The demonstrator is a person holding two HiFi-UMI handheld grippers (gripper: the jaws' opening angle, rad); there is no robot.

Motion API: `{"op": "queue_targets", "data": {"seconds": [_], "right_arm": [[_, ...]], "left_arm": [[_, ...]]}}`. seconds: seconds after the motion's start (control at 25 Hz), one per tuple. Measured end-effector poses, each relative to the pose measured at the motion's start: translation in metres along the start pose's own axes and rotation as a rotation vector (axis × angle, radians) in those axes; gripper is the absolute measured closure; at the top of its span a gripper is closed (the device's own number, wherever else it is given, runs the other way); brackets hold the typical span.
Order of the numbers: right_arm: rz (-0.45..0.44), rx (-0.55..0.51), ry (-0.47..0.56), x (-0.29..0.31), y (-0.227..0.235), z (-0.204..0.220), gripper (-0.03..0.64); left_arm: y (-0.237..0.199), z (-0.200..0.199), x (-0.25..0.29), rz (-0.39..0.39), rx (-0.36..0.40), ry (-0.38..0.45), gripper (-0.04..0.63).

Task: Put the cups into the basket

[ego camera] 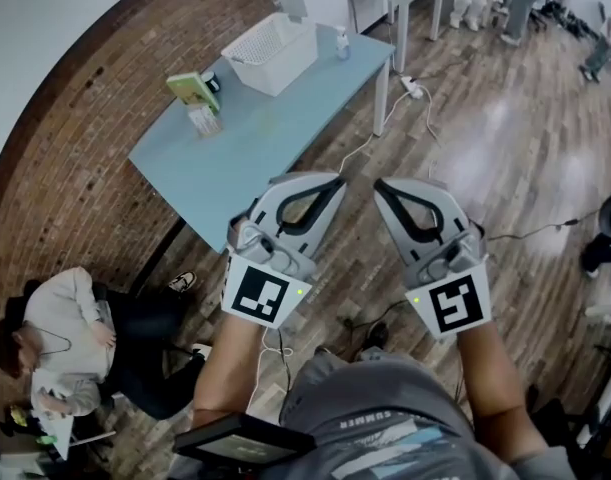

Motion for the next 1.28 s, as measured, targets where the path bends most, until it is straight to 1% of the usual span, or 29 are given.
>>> {"op": "queue_targets", "data": {"seconds": [0.16, 0.28, 0.56, 0.76, 0.92, 1.08, 1.28], "right_arm": [[-0.012, 0.012, 0.021, 0.004, 0.016, 0.011, 0.604], [-0.015, 0.019, 0.033, 0.010, 0.023, 0.016, 0.604], [-0.031, 0.035, 0.011, 0.040, 0.016, 0.028, 0.604], [-0.027, 0.030, -0.008, 0.080, 0.013, 0.028, 0.604], [-0.006, 0.025, -0.028, 0.117, 0.012, 0.028, 0.604], [0.005, -0.007, -0.046, 0.154, 0.008, 0.028, 0.604], [0.021, -0.018, -0.089, 0.193, 0.006, 0.030, 0.604]], "left_arm": [[-0.004, 0.000, 0.016, -0.010, 0.003, -0.024, 0.595], [-0.010, 0.001, 0.024, -0.014, 0.009, -0.025, 0.595], [-0.033, 0.026, 0.024, -0.016, -0.015, -0.030, 0.595], [-0.068, 0.048, 0.017, -0.009, -0.032, -0.013, 0.595], [-0.101, 0.065, 0.011, 0.013, -0.029, 0.015, 0.595], [-0.133, 0.085, 0.006, 0.030, -0.031, 0.049, 0.595], [-0.169, 0.108, 0.001, 0.042, -0.057, 0.085, 0.595]]}}
Point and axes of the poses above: the fingertips, and each gripper's own axes: x forward along the fingers, y to its right, z out of its underside, the point moved 6 cm from there along -x, backward along the fingers, and after that the axes turned 8 degrees about -x, right-handed, at the moved point
